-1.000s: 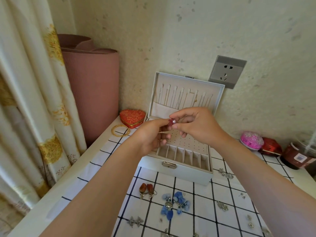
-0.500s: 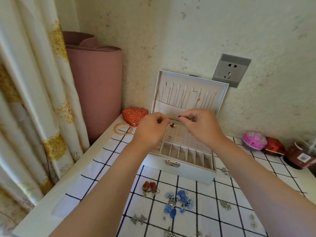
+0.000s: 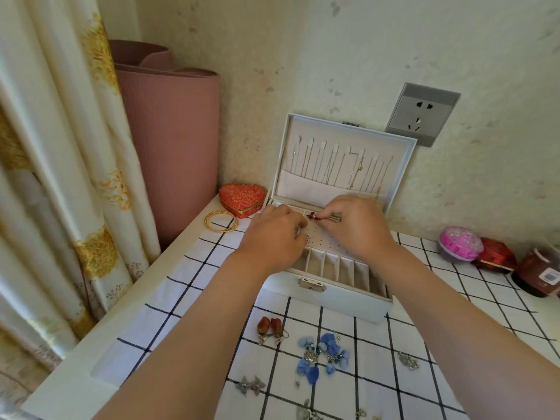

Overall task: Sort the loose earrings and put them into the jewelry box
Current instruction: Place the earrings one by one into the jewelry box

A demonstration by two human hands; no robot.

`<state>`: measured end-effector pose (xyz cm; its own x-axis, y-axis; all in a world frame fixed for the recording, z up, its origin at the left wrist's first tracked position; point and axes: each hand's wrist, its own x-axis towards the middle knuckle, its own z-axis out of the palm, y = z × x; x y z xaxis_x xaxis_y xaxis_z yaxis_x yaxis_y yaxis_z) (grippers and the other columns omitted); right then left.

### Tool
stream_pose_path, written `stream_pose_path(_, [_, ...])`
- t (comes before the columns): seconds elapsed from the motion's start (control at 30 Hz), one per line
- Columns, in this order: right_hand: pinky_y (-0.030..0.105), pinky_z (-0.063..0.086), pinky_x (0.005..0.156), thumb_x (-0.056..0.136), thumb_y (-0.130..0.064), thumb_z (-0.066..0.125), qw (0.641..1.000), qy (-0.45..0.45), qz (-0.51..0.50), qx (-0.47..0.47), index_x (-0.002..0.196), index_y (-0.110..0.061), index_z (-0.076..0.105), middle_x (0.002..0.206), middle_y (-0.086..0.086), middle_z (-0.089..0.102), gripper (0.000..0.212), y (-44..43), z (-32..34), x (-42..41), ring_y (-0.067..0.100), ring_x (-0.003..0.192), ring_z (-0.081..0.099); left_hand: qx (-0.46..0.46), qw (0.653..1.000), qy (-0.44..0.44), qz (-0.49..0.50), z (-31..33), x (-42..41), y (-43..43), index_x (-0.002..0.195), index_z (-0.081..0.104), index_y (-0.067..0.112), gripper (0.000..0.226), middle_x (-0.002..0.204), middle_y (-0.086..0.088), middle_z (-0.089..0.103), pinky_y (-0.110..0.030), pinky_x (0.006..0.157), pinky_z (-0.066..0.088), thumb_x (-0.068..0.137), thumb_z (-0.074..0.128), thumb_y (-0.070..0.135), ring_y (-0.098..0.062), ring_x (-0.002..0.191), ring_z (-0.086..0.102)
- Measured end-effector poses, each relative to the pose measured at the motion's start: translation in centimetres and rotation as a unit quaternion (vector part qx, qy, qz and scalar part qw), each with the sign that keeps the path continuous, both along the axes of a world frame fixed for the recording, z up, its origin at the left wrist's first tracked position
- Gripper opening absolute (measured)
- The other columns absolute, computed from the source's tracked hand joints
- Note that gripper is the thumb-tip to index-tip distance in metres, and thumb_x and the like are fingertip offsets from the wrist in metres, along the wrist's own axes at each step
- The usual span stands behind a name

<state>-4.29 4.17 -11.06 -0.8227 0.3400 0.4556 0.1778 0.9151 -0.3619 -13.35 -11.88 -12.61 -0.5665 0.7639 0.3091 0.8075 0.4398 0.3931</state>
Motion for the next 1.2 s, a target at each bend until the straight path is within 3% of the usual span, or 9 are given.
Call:
stream_pose_path(0.33, [0.029, 0.05, 0.079, 0.087, -0.026, 0.076, 0.999, -0.027, 0.004, 0.018, 0.097, -0.028, 0.08, 0.096, -0.01, 0.074, 0.011, 0.3, 0.3, 0.7, 0.009, 0.089, 0.063, -0.033, 0.999, 0.005, 0.005, 0.2, 0.1, 0.6, 0.143, 0.045, 0.025, 0.048, 0.14, 0.0, 0.048, -0.039, 0.108, 0.029, 0.096, 0.048, 0.035, -0.022, 0.131, 0.036])
stream_pose_path(0.6, [0.031, 0.054, 0.084, 0.085, -0.014, 0.072, 0.999, -0.027, -0.01, 0.013, 0.096, -0.021, 0.08, 0.093, -0.006, 0.076, 0.016, -0.1, 0.8, 0.5, 0.009, 0.087, 0.066, -0.046, 0.999, 0.007, -0.001, 0.2, 0.1, 0.9, 0.146, 0.042, 0.025, 0.05, 0.145, 0.004, 0.045, -0.04, 0.111, 0.025, 0.097, 0.045, 0.035, -0.021, 0.135, 0.032])
stream_pose_path(0.9, [0.026, 0.053, 0.077, 0.09, -0.019, 0.069, 0.995, -0.102, 0.001, 0.018, 0.1, -0.029, 0.078, 0.095, -0.011, 0.074, 0.017, 0.0, 1.2, 0.3, 0.005, 0.086, 0.065, -0.069, 0.998, 0.008, -0.008, 0.2, 0.1, 1.0, 0.149, 0.036, 0.028, 0.051, 0.148, 0.004, 0.039, -0.04, 0.112, 0.02, 0.099, 0.039, 0.035, -0.019, 0.137, 0.027])
stream_pose_path(1.07, [0.03, 0.048, 0.082, 0.087, -0.02, 0.072, 0.989, -0.121, -0.012, -0.083, 0.108, -0.031, 0.06, 0.091, -0.014, 0.068, 0.026, 0.6, 1.6, 0.1, 0.009, 0.093, 0.062, -0.099, 0.995, -0.001, -0.016, 0.3, 0.2, 1.0, 0.152, 0.028, 0.034, 0.052, 0.152, 0.004, 0.032, -0.04, 0.112, 0.015, 0.1, 0.031, 0.033, -0.019, 0.139, 0.02])
stream_pose_path(1.2, [0.031, 0.048, 0.088, 0.088, -0.03, 0.073, 0.989, -0.124, -0.023, -0.079, 0.112, -0.031, 0.067, 0.101, -0.014, 0.064, 0.024, 0.9, 1.6, 0.4, 0.008, 0.1, 0.06, -0.103, 0.994, -0.014, -0.015, 0.4, 0.1, 1.2, 0.152, 0.028, 0.036, 0.053, 0.153, 0.005, 0.031, -0.04, 0.113, 0.014, 0.099, 0.032, 0.033, -0.019, 0.139, 0.018])
